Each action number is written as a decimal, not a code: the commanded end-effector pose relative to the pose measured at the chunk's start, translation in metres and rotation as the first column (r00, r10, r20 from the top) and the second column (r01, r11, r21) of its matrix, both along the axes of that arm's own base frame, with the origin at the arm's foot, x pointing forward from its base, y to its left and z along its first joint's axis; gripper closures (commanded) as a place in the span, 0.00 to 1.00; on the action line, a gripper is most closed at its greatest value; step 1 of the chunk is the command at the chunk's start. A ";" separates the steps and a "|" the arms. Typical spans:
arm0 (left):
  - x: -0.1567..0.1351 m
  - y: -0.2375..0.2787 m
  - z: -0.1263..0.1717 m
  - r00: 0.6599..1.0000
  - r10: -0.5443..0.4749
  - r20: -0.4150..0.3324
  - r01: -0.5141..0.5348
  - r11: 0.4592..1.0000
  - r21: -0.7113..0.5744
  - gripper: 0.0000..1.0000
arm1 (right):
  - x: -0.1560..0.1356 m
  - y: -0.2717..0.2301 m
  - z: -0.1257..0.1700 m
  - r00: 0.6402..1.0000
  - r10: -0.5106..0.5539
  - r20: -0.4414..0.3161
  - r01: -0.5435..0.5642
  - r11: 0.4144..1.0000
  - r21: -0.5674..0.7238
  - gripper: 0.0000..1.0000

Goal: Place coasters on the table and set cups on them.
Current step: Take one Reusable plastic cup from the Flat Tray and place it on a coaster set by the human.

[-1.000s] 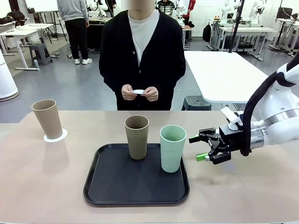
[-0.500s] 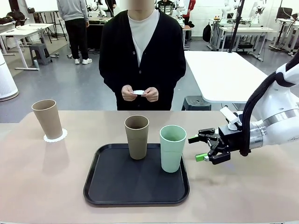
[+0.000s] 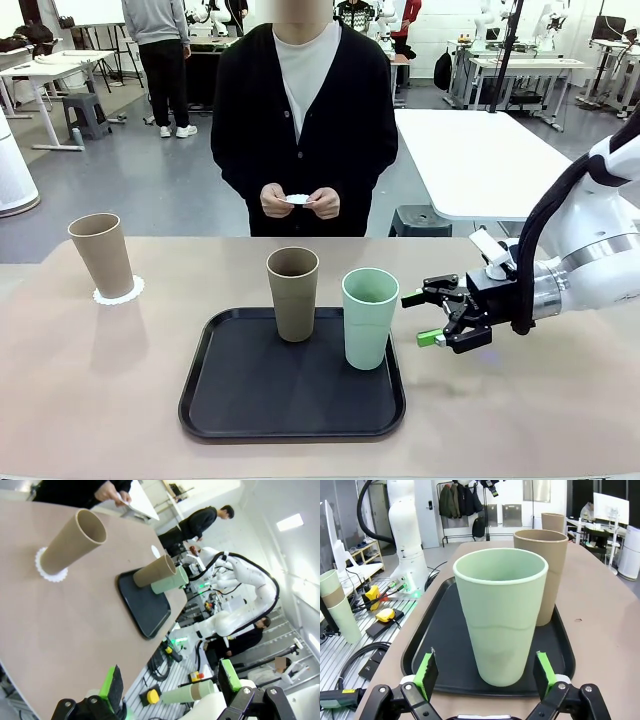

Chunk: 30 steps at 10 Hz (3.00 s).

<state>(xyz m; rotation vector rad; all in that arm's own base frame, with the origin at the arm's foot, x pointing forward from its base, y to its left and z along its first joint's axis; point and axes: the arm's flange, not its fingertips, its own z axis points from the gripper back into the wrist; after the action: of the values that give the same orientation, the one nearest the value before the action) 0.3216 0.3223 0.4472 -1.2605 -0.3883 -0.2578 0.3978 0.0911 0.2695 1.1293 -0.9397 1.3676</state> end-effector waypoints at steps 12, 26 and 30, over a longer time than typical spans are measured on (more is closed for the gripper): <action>-0.002 -0.001 0.002 1.000 0.001 0.002 -0.001 1.000 -0.003 0.00 | 0.016 0.065 -0.035 0.992 0.025 0.125 -0.024 1.000 -0.014 0.00; -0.002 -0.001 0.002 1.000 0.001 0.002 -0.001 1.000 -0.003 0.00 | 0.018 0.093 -0.039 0.998 0.069 0.009 -0.070 0.995 0.066 0.00; -0.002 -0.001 0.002 1.000 0.001 0.002 -0.001 1.000 -0.003 0.00 | 0.019 0.093 -0.038 0.996 0.086 -0.012 -0.084 0.992 0.097 1.00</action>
<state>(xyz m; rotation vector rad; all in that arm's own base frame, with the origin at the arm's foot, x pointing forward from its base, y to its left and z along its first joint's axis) 0.3217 0.3223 0.4472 -1.2605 -0.3882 -0.2580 0.4107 0.1827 0.2311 1.2517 -0.9495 1.4312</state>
